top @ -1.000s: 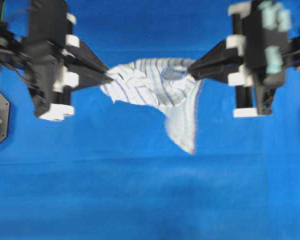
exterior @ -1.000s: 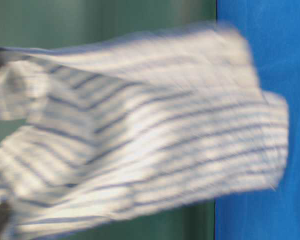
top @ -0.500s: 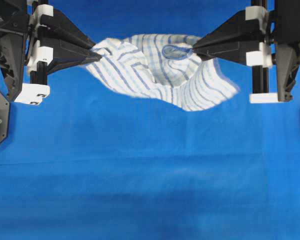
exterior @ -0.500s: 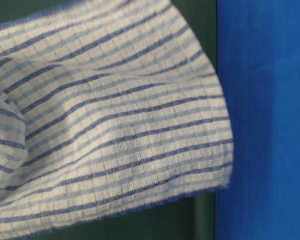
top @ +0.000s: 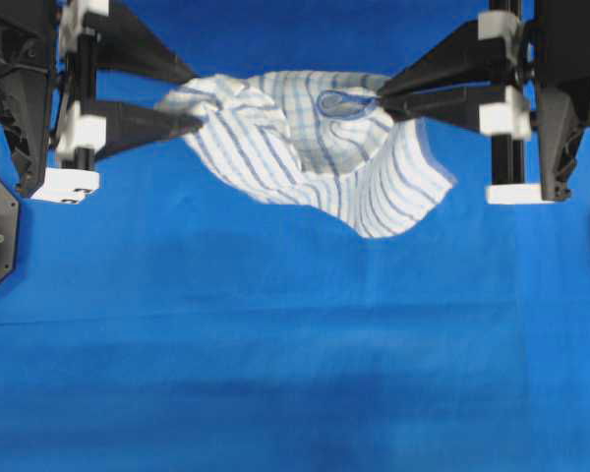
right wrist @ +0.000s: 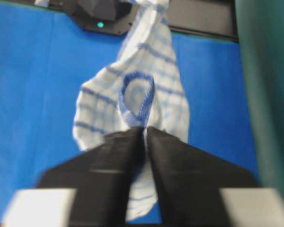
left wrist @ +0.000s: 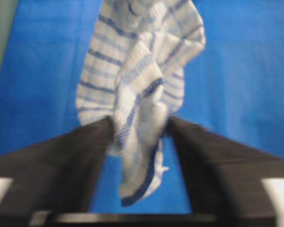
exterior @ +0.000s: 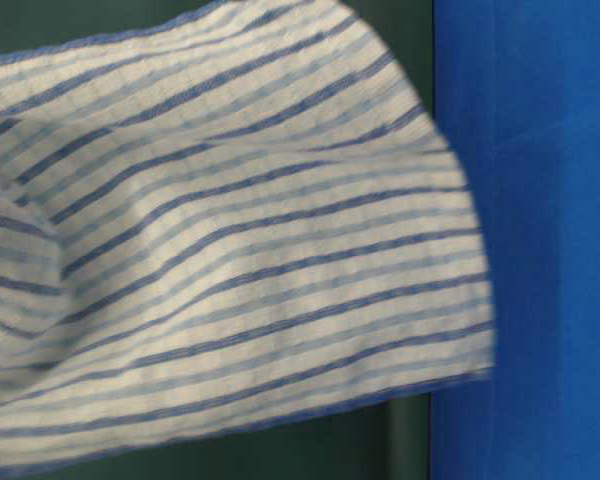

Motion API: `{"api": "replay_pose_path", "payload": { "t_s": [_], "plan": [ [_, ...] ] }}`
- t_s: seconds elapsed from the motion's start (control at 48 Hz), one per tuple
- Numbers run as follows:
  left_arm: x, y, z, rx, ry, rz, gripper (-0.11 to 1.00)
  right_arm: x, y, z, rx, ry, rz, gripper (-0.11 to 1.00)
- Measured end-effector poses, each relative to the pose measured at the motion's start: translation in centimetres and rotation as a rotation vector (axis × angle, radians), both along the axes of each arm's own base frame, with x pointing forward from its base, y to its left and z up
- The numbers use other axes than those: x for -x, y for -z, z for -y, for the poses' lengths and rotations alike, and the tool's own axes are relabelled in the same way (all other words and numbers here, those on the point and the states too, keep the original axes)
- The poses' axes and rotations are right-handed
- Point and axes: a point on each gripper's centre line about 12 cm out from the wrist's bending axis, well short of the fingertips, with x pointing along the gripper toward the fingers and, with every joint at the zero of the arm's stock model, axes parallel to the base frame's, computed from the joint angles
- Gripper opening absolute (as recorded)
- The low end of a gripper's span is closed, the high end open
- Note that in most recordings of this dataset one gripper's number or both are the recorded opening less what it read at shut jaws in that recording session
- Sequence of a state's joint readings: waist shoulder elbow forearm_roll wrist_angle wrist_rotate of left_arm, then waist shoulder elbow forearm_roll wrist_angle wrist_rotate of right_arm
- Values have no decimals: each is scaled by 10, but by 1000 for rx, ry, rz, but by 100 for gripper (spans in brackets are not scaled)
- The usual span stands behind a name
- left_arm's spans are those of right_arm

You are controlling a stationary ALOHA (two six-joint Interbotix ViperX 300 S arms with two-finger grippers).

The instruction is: Lift the towel with both arms.

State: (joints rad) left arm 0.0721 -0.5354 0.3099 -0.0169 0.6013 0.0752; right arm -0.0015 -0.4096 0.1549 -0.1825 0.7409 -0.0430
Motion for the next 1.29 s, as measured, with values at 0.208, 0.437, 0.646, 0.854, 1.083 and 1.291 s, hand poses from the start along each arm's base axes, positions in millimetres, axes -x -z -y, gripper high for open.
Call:
{"api": "replay_pose_path", "payload": {
  "t_s": [0.208,0.437,0.646,0.854,1.083,1.291],
  "plan": [
    [9,-8,1,-8,1,47,92,0,0,0,-1,2,2,68],
    [9,6,1,2,2,16,92,0,4,1,-5,4,-10,68],
    [-8,49,16,11,50,-75,92,-1,39,-5,-50,11,-91,68],
    [-26,109,31,13,95,-179,92,3,90,-18,-90,1,-202,68],
    [-41,175,37,12,110,-269,92,13,150,-31,-145,0,-289,68],
    [-53,229,38,14,107,-322,92,20,197,-36,-173,5,-351,68]
  ]
}}
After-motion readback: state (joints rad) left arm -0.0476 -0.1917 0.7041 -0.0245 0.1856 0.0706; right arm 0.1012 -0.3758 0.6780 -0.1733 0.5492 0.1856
